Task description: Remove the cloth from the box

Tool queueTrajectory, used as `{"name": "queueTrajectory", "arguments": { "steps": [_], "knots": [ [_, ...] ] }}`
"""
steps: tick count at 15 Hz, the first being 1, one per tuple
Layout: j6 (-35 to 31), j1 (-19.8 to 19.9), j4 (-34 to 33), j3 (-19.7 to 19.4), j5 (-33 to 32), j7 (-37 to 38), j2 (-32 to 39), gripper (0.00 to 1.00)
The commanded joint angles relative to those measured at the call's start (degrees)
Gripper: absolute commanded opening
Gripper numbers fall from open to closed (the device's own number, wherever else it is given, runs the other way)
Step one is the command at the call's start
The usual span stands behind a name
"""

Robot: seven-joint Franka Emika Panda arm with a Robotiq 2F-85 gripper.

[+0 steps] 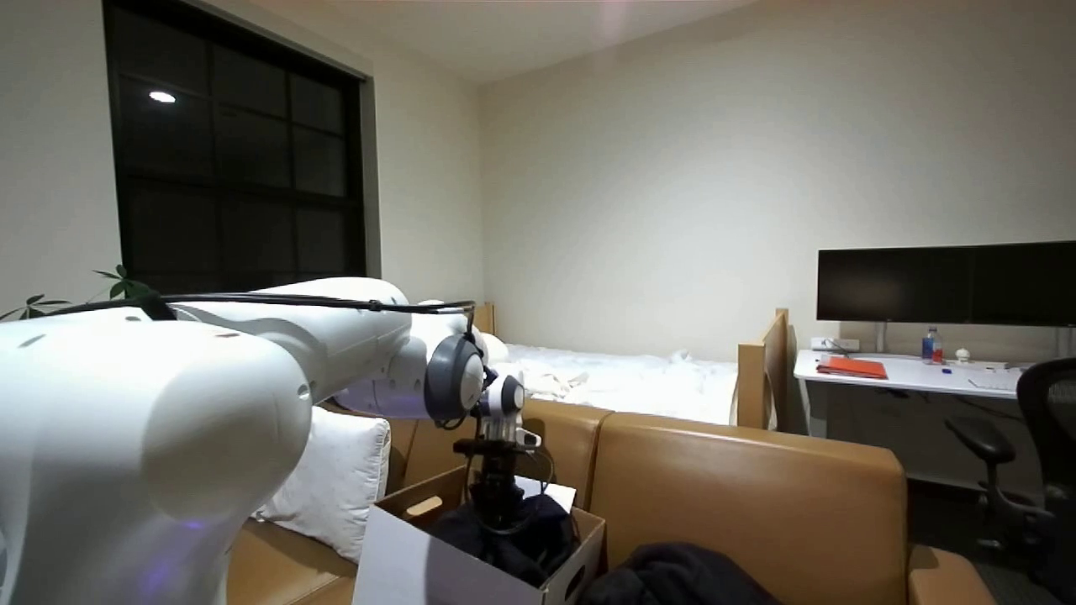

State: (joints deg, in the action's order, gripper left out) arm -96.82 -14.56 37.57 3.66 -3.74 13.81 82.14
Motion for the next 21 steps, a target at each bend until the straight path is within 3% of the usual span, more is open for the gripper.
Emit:
{"name": "queueTrajectory", "arguments": {
  "steps": [1, 7, 11, 18, 19, 21],
  "knots": [
    [13.7, -1.2, 3.1, -0.5, -0.5, 1.2, -9.1, 0.02],
    [32.7, -5.2, 1.6, -3.3, -1.9, 9.3, -20.6, 0.02],
    [40.9, -4.5, -1.4, -2.3, 2.0, 14.4, -27.3, 0.02],
    [39.5, -1.6, -9.7, -1.8, 10.4, 23.2, -37.5, 0.02],
    [42.5, -1.2, -17.8, -1.5, 11.0, 24.6, -35.3, 0.02],
    [42.7, -0.4, -21.2, -1.7, 11.0, 27.4, -37.7, 0.02]
  ]
}}
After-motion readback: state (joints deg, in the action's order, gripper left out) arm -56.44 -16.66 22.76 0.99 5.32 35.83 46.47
